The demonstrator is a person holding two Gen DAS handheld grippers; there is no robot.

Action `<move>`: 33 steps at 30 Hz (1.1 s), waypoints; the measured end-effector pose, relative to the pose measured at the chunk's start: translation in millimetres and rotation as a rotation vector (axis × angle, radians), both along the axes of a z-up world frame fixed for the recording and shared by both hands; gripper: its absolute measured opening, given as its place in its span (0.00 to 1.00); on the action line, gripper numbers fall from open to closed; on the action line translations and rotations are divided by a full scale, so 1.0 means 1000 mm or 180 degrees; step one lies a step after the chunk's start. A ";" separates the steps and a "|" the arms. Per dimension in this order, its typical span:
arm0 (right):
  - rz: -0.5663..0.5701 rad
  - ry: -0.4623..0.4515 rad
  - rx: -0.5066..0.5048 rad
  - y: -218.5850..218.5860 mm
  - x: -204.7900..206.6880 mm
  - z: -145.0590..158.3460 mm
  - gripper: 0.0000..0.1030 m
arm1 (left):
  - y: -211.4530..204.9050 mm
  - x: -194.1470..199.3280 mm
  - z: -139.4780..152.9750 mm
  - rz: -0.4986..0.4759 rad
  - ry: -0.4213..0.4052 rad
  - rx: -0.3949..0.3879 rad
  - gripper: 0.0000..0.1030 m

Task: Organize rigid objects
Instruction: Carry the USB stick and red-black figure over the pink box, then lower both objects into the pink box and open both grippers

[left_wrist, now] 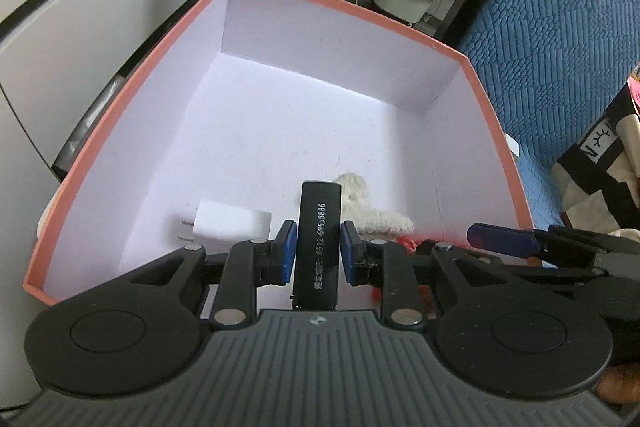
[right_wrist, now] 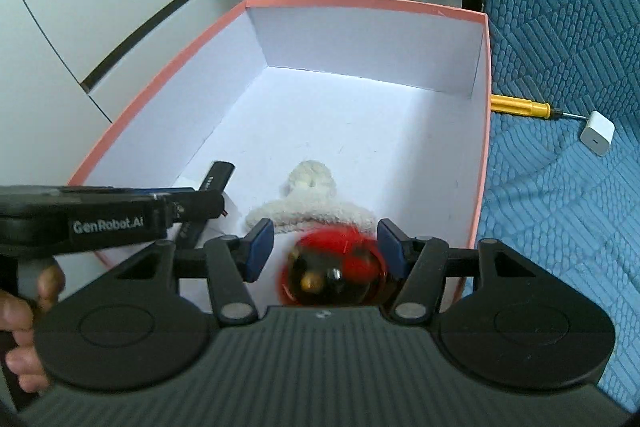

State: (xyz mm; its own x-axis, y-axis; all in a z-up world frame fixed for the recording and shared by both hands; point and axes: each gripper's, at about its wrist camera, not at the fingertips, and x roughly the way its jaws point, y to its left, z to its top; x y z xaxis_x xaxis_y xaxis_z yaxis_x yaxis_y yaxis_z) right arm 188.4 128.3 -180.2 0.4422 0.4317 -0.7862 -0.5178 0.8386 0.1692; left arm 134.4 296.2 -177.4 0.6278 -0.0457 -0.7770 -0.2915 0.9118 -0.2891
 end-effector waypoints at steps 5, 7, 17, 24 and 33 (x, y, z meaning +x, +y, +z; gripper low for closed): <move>-0.0003 -0.0056 0.0027 -0.004 0.003 0.005 0.59 | -0.001 -0.002 0.009 0.0002 -0.0038 0.0074 0.36; -0.0022 -0.0098 0.0061 -0.007 0.002 0.011 0.59 | -0.003 -0.005 0.018 0.0023 -0.0110 0.0126 0.39; -0.0124 -0.0368 0.0276 -0.040 -0.016 0.050 0.59 | -0.028 -0.023 0.065 0.0021 -0.0432 0.0202 0.39; -0.0211 -0.0540 0.0355 -0.069 -0.032 0.071 0.59 | -0.063 -0.036 0.094 -0.0046 -0.0626 0.0258 0.39; -0.0377 -0.0653 0.0366 -0.116 -0.048 0.078 0.59 | -0.113 -0.045 0.103 -0.0107 -0.0800 0.0354 0.39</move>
State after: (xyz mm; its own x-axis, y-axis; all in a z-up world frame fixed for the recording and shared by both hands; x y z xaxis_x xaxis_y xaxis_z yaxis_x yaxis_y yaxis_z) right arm 140.2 12.5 -102.1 0.6401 0.4487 -0.6237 -0.4504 0.8768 0.1685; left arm 89.5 182.8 -74.9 0.8011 0.0072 -0.5985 -0.1923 0.9500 -0.2460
